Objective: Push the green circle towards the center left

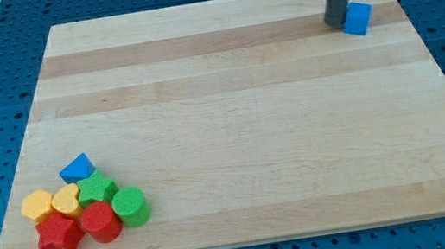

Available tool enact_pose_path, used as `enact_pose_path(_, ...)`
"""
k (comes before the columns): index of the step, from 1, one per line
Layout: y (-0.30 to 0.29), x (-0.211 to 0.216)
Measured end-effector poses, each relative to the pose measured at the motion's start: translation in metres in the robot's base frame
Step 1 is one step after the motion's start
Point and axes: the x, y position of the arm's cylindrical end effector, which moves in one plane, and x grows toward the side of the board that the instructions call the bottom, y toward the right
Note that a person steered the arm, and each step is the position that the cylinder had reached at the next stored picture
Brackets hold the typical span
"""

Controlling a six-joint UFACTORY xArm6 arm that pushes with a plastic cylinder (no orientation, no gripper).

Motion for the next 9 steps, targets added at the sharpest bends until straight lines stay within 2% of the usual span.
enact_pose_path(2,-0.008,0.0)
enact_pose_path(3,-0.053,0.0)
enact_pose_path(5,-0.168,0.027)
enact_pose_path(9,-0.322,0.092)
